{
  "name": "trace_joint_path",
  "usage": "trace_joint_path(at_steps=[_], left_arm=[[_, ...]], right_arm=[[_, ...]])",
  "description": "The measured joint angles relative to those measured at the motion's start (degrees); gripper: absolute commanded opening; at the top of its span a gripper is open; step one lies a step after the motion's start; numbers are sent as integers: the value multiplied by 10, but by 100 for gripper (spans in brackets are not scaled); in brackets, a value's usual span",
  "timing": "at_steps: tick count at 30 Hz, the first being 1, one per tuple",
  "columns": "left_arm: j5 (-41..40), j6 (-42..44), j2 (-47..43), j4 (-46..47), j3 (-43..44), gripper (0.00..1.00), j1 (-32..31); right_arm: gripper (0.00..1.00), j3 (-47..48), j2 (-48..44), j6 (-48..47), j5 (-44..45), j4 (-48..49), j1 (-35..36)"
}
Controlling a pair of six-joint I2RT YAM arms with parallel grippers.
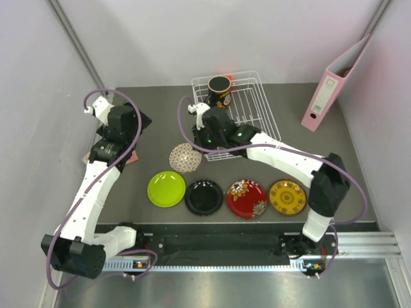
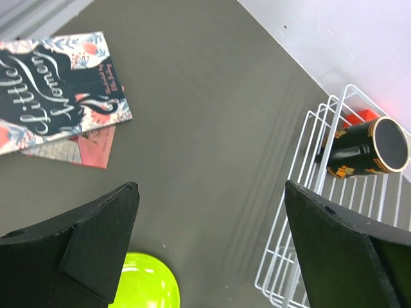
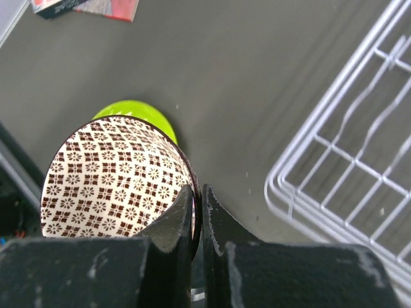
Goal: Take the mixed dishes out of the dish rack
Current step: Place the bowl at the center of the board.
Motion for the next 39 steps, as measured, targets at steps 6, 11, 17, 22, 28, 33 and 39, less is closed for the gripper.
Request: trace_joint_path(at_steps=[6, 11, 17, 22, 28, 33, 39], left_arm=[[8, -26, -32, -7, -9, 99, 0], [11, -33, -57, -7, -39, 99, 0], [13, -31, -60, -7, -48, 99, 0], [18, -30, -60, -7, -48, 99, 0], [24, -30, -62, -6, -52, 99, 0], [29, -30, -63, -3, -58, 99, 0], [37, -30, -63, 3, -61, 99, 0]], right_arm=[[0, 70, 102, -16, 1, 29, 0], [0, 128, 179, -26, -1, 35, -4], [0, 219, 272, -30, -13, 29, -11], [0, 280, 336, -28, -30, 20, -16], [0, 295, 373, -24, -42, 14, -19], [16, 295, 374, -23, -45, 10, -21], [56, 271, 369, -14, -51, 30, -22]])
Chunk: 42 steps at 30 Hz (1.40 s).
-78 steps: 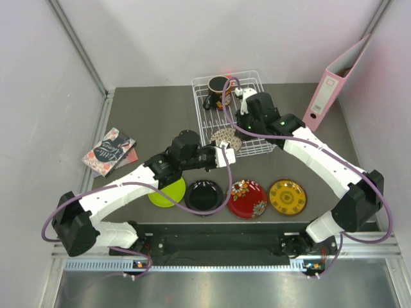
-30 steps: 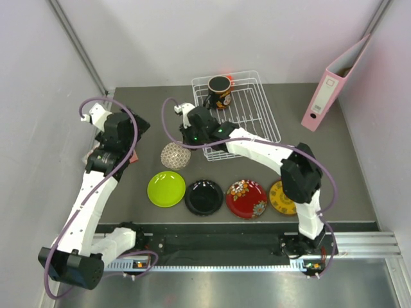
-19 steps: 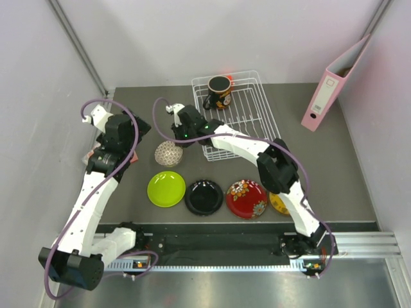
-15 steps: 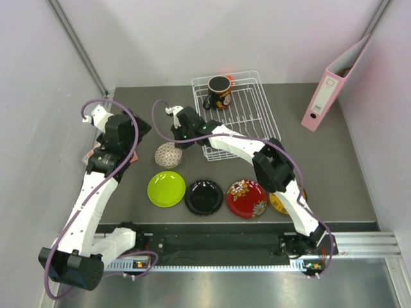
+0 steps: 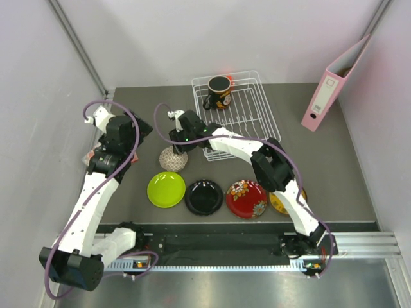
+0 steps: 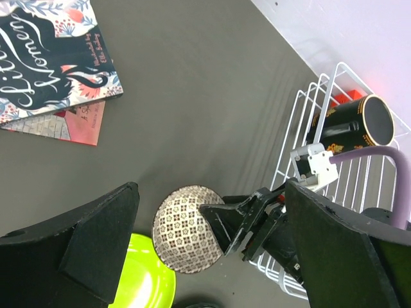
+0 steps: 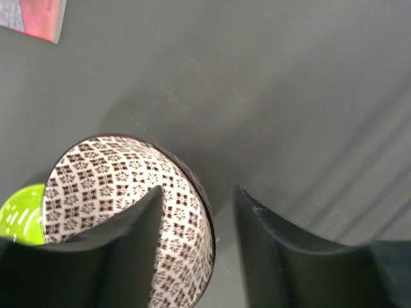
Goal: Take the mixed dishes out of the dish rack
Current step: Place the bowl at the center of the board, then pick up the cup from the dish rack.
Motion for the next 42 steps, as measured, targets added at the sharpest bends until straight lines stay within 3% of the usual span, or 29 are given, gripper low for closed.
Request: trace_joint_path(at_steps=[10, 18, 23, 26, 33, 38, 42], left_arm=[[10, 7, -5, 7, -17, 99, 0], [45, 33, -1, 45, -17, 99, 0], [149, 72, 64, 124, -8, 99, 0], [235, 109, 172, 139, 56, 99, -2], [355, 270, 529, 71, 450, 97, -51], [407, 346, 659, 32, 575, 90, -73], [420, 402, 705, 18, 591, 86, -74]], right_arm=[[90, -23, -46, 19, -1, 19, -3], [96, -1, -158, 36, 28, 33, -30], [96, -102, -338, 36, 99, 87, -52], [96, -187, -449, 39, 141, 125, -56], [96, -366, -622, 35, 214, 166, -55], [97, -424, -687, 25, 247, 156, -55], [97, -446, -734, 19, 264, 153, -55]])
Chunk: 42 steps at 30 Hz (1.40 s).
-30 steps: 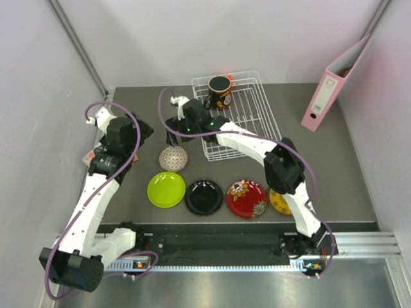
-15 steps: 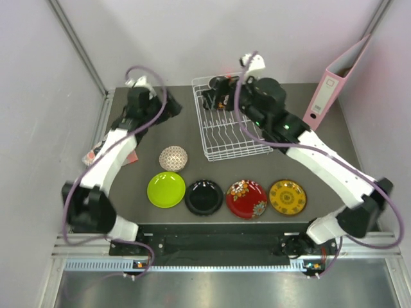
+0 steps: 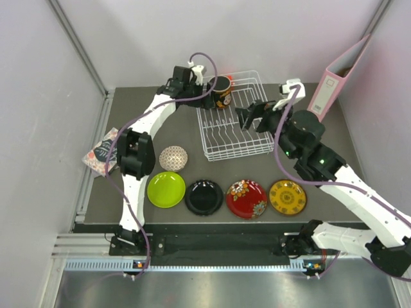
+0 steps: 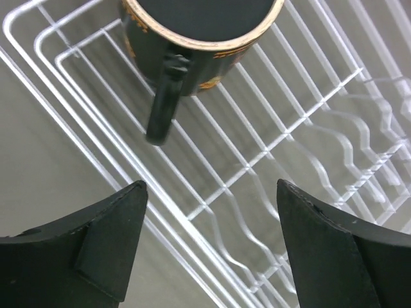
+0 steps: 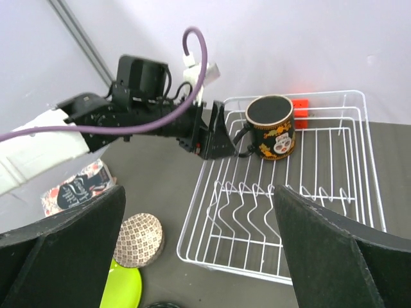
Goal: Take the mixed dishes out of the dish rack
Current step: Pick up the cup from the dish rack.
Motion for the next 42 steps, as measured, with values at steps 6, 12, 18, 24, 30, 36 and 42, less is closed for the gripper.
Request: trace_joint_path(at_steps=[6, 12, 18, 24, 30, 36, 42], left_arm=[[-48, 130, -9, 87, -74, 85, -25], [-70, 220, -6, 149, -117, 81, -59], [-77, 274, 7, 180, -92, 81, -53], [-84, 306, 17, 195, -75, 82, -48], [-75, 334, 42, 196, -41, 78, -42], [-63, 343, 71, 197, -36, 67, -37], [-58, 348, 92, 211, -36, 49, -35]], right_arm=[[97, -37, -37, 0, 11, 9, 0], [97, -76, -31, 2, 10, 5, 0], [96, -96, -32, 2, 10, 8, 0], [96, -127, -36, 2, 12, 10, 0], [96, -136, -38, 1, 14, 21, 0], [96, -150, -44, 0, 20, 25, 0], [96, -154, -44, 1, 30, 30, 0]])
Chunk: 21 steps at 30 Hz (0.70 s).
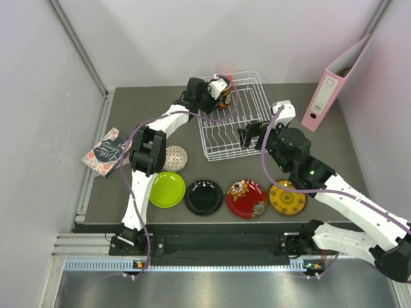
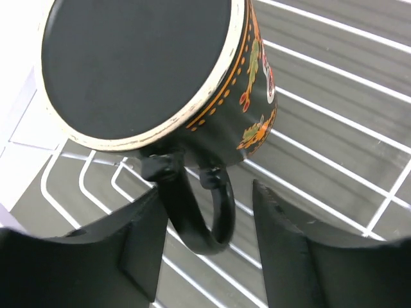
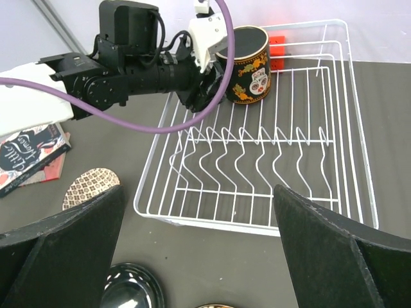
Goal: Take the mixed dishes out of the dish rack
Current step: Pick up the cup from the dish rack.
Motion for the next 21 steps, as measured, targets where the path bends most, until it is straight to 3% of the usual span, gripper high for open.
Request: trace_joint_path(at_steps=[3, 9, 12, 21], left_arm=[[1, -2, 4, 14, 0, 33, 0], [0, -18, 4, 44, -10, 17, 6], [6, -20, 4, 70, -24, 2, 5], [16, -33, -12, 87, -52, 0, 2]], right_arm=[[96, 0, 0, 0, 3, 1, 0], [96, -8, 6, 2, 9, 3, 0], [96, -9, 14, 4, 9, 3, 0], [96, -9, 18, 15, 10, 3, 0]])
